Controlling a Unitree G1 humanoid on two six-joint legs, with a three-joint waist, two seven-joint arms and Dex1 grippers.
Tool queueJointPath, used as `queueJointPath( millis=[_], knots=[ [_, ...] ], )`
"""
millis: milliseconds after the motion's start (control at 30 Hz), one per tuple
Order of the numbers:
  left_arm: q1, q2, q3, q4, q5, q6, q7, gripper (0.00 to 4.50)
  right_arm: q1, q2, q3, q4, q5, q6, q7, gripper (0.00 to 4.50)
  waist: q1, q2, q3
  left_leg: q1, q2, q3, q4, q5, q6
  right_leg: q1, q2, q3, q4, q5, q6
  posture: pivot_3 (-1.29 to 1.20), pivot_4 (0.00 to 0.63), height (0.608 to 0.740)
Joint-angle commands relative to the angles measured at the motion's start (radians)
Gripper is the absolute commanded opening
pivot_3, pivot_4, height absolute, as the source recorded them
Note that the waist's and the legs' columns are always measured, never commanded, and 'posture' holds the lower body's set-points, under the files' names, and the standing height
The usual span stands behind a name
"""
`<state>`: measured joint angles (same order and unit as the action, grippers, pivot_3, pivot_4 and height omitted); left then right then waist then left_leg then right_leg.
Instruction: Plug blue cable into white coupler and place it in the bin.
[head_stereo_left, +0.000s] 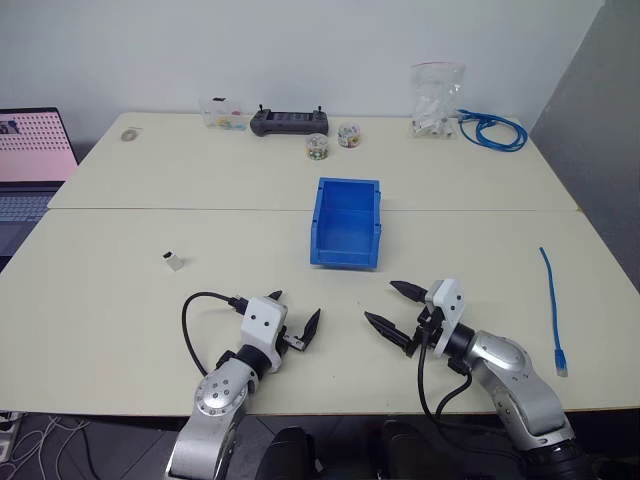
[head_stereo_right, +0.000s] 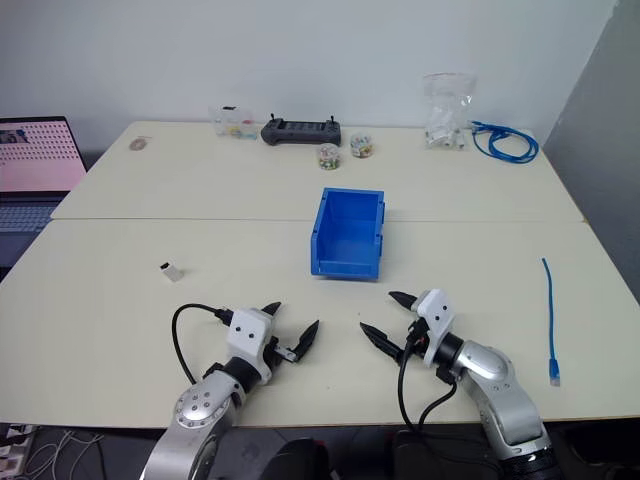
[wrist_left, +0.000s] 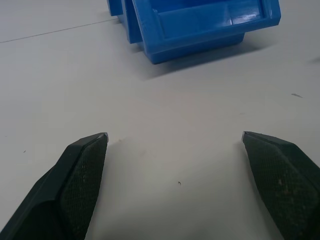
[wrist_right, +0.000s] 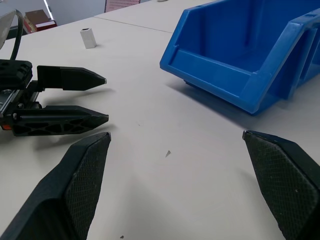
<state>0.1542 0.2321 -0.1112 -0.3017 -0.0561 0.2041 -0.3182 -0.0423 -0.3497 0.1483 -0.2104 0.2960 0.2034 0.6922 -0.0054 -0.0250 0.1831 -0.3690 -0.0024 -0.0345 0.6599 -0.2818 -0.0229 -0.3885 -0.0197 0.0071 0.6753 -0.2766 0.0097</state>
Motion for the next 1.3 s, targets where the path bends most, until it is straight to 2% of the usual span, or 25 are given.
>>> queueJointPath(
  millis=[33,267,500,767,967,1100,1200,1300],
  knots=[
    [0.006,0.003,-0.007,-0.014,0.001,-0.041,-0.009,4.50,-0.006,-0.001,-0.001,-0.033,0.005,-0.005,0.004,4.48,0.000,0.000,0.000,0.000,0.000,0.000,0.000,0.000,0.000,0.000,0.000,0.000,0.000,0.000,0.000,0.00,0.150,0.740],
    [0.007,0.006,0.000,-0.017,0.007,-0.025,0.001,4.50,0.006,-0.001,0.005,-0.060,0.004,0.003,-0.002,4.48,0.000,0.000,0.000,0.000,0.000,0.000,0.000,0.000,0.000,0.000,0.000,0.000,0.000,0.000,0.000,0.00,0.150,0.740],
    [-0.004,0.030,0.011,0.000,0.048,-0.133,0.006,4.50,-0.002,-0.001,0.006,-0.062,0.005,0.012,-0.003,4.48,0.000,0.000,0.000,0.000,0.000,0.000,0.000,0.000,0.000,0.000,0.000,0.000,0.000,0.000,0.000,0.00,0.150,0.740],
    [-0.017,0.055,0.054,-0.005,-0.024,-0.160,-0.052,4.50,-0.018,0.002,0.004,-0.028,-0.001,-0.004,0.004,4.48,0.000,0.000,0.000,-0.001,0.000,-0.001,0.000,0.000,0.000,0.000,0.000,-0.001,-0.001,0.000,0.000,0.00,0.150,0.740],
    [-0.043,0.119,0.087,-0.041,-0.112,-0.166,-0.160,4.50,-0.031,0.005,-0.012,-0.012,0.004,0.009,-0.011,4.48,0.000,0.000,0.000,-0.002,0.000,-0.002,0.000,0.000,0.000,0.000,0.000,-0.002,-0.001,0.000,0.000,0.00,0.150,0.740],
    [-0.097,0.180,0.080,-0.079,-0.169,-0.106,-0.248,4.50,-0.017,0.001,-0.026,-0.052,0.020,0.027,-0.025,4.48,0.001,0.000,0.000,-0.003,0.000,-0.004,0.000,0.000,0.000,-0.001,0.000,-0.004,-0.001,0.000,0.000,0.00,0.150,0.740],
    [-0.170,0.223,0.041,-0.113,-0.226,-0.025,-0.333,4.50,-0.008,-0.066,-0.064,-0.113,0.020,0.049,-0.002,4.48,0.001,0.001,0.001,-0.005,0.000,-0.006,0.001,0.000,0.000,-0.001,0.000,-0.006,-0.002,0.000,0.000,0.00,0.150,0.740],
    [-0.239,0.245,0.003,-0.138,-0.279,0.053,-0.392,4.50,0.013,-0.192,-0.135,-0.174,0.036,0.069,0.064,4.48,0.004,0.002,0.001,-0.007,-0.002,-0.008,0.002,0.000,0.000,-0.001,-0.001,-0.009,-0.003,0.000,0.000,0.00,0.150,0.740]
  ],
)
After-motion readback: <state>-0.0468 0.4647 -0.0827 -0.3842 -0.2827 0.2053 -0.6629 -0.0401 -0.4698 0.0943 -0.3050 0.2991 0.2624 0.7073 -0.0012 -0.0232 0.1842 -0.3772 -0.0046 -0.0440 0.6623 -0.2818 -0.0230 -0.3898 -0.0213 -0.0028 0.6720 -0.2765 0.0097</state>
